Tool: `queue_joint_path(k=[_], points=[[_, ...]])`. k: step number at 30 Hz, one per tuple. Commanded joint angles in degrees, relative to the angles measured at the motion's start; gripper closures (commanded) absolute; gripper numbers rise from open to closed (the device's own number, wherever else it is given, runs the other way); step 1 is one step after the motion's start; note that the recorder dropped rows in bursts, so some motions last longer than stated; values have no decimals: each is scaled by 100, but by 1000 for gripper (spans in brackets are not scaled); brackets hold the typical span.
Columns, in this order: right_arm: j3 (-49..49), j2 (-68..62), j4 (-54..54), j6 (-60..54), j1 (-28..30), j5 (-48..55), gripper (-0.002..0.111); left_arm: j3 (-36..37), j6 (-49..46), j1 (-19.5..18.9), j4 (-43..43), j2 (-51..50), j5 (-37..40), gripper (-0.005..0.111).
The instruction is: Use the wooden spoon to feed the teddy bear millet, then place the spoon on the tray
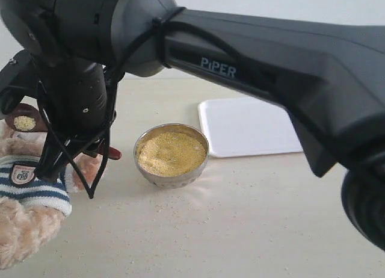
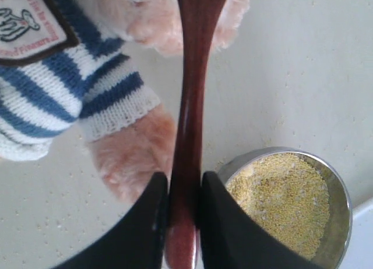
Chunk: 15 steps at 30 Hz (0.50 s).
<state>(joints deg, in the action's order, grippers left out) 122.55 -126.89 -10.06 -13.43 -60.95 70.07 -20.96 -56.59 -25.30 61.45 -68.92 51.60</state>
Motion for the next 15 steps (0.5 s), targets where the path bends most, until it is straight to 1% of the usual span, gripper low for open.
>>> queue_joint_path(k=[1, 10, 15], points=[[28, 27, -266, -47, -82, -10, 97, 16, 1, -8, 123, 57, 40, 99], [28, -166, -995, -149, -422, -10, 97, 16, 1, -8, 123, 57, 40, 99], [17, -286, -1606, -4, -576, -10, 97, 16, 1, -8, 123, 57, 40, 99]])
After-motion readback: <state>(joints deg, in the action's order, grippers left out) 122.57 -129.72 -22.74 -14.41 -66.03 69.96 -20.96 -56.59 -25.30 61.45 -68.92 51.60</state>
